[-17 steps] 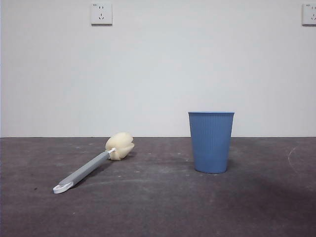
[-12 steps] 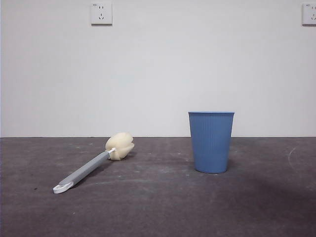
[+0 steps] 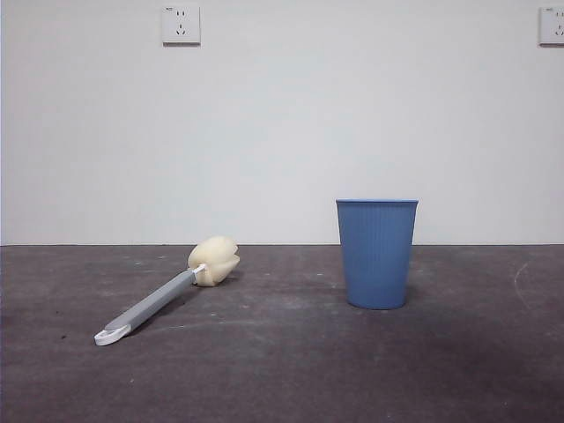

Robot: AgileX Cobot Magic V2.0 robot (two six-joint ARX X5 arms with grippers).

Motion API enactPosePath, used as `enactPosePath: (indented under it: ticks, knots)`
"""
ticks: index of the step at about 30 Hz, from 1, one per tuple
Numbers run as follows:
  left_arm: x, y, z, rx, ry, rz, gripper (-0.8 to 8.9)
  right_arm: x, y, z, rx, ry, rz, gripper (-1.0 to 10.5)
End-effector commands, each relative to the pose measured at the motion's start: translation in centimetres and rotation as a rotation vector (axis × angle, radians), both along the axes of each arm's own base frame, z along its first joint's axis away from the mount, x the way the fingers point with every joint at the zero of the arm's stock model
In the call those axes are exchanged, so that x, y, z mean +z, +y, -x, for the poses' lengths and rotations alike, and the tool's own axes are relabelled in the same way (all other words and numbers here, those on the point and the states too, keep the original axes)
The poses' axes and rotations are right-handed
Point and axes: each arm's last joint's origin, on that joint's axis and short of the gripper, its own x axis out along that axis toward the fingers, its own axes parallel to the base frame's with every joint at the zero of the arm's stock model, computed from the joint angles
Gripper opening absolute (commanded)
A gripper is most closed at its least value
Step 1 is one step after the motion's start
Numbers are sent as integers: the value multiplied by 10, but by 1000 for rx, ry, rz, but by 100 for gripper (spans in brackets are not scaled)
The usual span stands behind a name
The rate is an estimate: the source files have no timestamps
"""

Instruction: Pick up the cup brush,pick up the cup,insert the brush into the cup,clean the cup,put the cup brush back,put the cup back to the fixed position on the table

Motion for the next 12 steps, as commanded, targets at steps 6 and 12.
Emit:
enactPosePath:
  ticks: [6,12]
  knots:
    - [44,-2,13,-90,88,-16,-8,49,7,-11,198,182,92,-11]
    - [73,-5,11,-228,203,-64,-8,85,11,-21,348,355,210,-11]
